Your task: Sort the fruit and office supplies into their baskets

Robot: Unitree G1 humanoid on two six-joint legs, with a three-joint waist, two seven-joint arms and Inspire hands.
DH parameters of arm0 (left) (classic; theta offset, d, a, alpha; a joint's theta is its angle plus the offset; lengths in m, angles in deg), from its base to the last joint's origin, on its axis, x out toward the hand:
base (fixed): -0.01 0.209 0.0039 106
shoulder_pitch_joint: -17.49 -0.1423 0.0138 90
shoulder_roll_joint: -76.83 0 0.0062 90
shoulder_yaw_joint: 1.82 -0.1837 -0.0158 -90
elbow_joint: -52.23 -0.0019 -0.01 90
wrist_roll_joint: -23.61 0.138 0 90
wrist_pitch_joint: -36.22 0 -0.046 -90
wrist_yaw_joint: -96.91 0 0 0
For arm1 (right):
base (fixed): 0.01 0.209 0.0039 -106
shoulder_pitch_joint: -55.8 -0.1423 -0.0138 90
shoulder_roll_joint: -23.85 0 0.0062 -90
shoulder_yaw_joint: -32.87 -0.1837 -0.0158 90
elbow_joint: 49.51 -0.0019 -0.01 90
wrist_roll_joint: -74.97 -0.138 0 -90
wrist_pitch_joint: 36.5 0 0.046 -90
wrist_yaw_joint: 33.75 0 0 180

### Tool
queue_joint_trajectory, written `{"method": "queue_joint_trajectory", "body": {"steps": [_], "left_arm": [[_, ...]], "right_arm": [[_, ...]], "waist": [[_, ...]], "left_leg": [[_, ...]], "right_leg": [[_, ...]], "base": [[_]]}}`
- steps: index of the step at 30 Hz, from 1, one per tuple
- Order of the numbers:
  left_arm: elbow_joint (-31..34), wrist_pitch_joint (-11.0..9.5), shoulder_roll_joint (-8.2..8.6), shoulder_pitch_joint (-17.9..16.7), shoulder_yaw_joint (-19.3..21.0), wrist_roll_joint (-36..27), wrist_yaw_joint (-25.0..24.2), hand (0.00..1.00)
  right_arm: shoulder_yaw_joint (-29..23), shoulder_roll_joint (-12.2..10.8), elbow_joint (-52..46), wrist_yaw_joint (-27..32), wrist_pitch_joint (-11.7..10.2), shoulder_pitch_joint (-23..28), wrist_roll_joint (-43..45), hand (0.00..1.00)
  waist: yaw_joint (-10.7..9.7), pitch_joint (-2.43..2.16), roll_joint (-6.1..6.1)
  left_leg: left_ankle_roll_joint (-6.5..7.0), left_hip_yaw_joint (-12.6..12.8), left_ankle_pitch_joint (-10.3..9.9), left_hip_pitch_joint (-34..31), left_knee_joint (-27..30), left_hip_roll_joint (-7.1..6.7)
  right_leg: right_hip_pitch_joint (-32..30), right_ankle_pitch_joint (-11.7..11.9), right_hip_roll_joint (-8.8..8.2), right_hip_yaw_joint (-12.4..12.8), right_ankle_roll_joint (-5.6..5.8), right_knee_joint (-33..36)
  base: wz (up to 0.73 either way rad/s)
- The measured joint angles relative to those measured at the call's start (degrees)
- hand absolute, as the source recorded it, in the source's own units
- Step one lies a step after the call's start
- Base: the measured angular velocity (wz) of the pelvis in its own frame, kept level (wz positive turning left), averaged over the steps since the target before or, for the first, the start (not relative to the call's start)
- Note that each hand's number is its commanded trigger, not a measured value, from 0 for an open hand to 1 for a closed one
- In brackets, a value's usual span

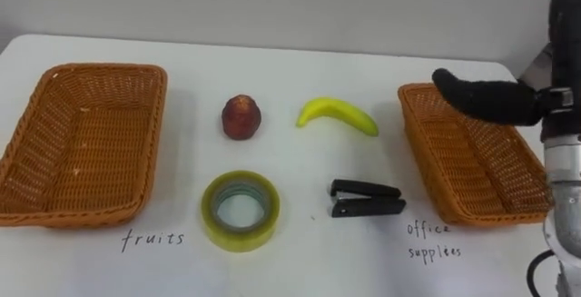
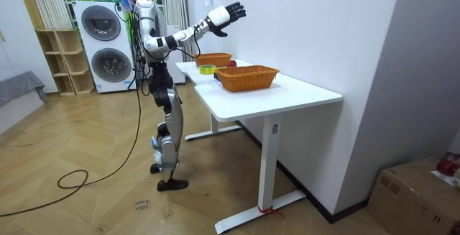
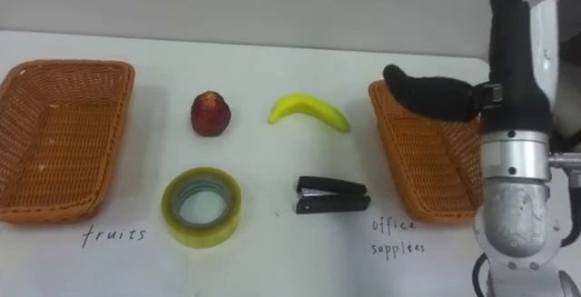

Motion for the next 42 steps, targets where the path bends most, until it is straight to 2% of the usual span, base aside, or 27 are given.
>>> {"method": "queue_joint_trajectory", "body": {"steps": [2, 6, 8, 13, 16, 20, 26, 34, 42], "left_arm": [[0.01, 0.00, 0.00, 0.02, -0.07, 0.00, -0.07, 0.00], [0.06, 0.22, -0.01, 0.31, -0.06, 0.00, -0.32, 0.00], [0.06, 0.37, -0.12, 0.30, -0.04, 0.03, -1.04, 0.00], [0.07, 1.46, -0.50, 0.35, -0.05, 0.04, -1.25, 0.00], [0.08, 1.51, -0.56, 0.42, -0.14, 0.07, -1.25, 0.00], [0.08, 1.51, -1.15, 0.39, -0.72, 0.07, -1.23, 0.00], [0.84, 1.50, -1.59, 0.40, -1.30, 0.08, -1.23, 0.00], [3.13, 1.44, -1.61, 0.31, -1.37, 0.09, -1.00, 0.00], [3.26, 1.43, -1.70, 0.49, -2.60, 0.11, 0.01, 0.00]], "right_arm": [[1.53, 0.03, 0.09, -2.92, 0.17, 1.37, 0.54, 0.00], [3.39, 0.04, 1.85, -7.20, 1.70, 2.22, 1.25, 0.00], [3.56, 0.04, 2.74, -9.73, 3.69, 2.22, 2.03, 0.00], [4.83, 0.05, 2.72, -13.75, 5.05, 2.22, 3.03, 0.00], [5.14, 0.05, 3.14, -16.09, 5.19, 2.12, 3.95, 0.00], [6.90, 0.05, 7.10, -18.43, 6.27, 2.14, 3.95, 0.00], [6.99, 0.04, 8.35, -21.30, 6.72, 2.13, 4.01, 0.00], [7.03, 0.00, 9.27, -22.47, 6.75, 2.13, 4.22, 0.00], [7.35, 0.00, 11.70, -24.65, 7.43, 2.16, 8.33, 0.00]], "waist": [[0.13, -0.15, -0.21], [0.20, -0.16, -0.23], [0.29, -0.14, -0.19], [0.45, -0.15, -0.09], [0.78, -0.18, 0.20], [1.29, -0.16, 0.20], [1.74, -0.03, 0.09], [1.77, 0.04, -0.18], [1.76, 0.09, -0.34]], "left_leg": [[0.00, 0.00, 0.00, -0.32, 0.06, 0.04], [0.00, -0.02, 0.00, -0.55, 0.07, 0.08], [0.01, -0.11, 0.00, -0.63, 0.07, 0.08], [0.01, -0.18, 0.00, -0.65, 0.06, 0.11], [0.01, -0.20, 0.00, -0.61, 0.05, 0.12], [0.01, -0.36, 0.00, -0.69, 0.07, 0.05], [0.01, -0.71, -0.01, -0.92, -0.04, 0.05], [0.01, -0.86, 0.00, -1.01, 0.02, 0.00], [0.01, -0.98, 0.00, -1.48, 0.11, 0.04]], "right_leg": [[0.00, 0.25, 0.00, -0.02, 0.02, -0.42], [0.00, 0.77, -0.02, 0.00, 0.09, -0.90], [-0.04, 0.84, -0.03, -0.05, 0.17, -0.90], [-0.05, 0.95, 0.01, -0.31, 0.03, -0.89], [-0.03, 0.97, 0.03, -0.39, 0.01, -0.86], [-0.03, 0.99, -0.05, -0.64, 0.03, -0.86], [-0.12, 0.99, -0.03, -0.95, 0.04, -1.06], [0.14, 1.02, -0.06, -1.07, 0.08, -1.73], [-0.10, 1.02, -0.13, -1.15, 0.08, -2.00]], "base": [[0.02], [0.00], [0.00], [0.00], [0.00], [0.02], [0.02], [0.00], [0.00]]}}
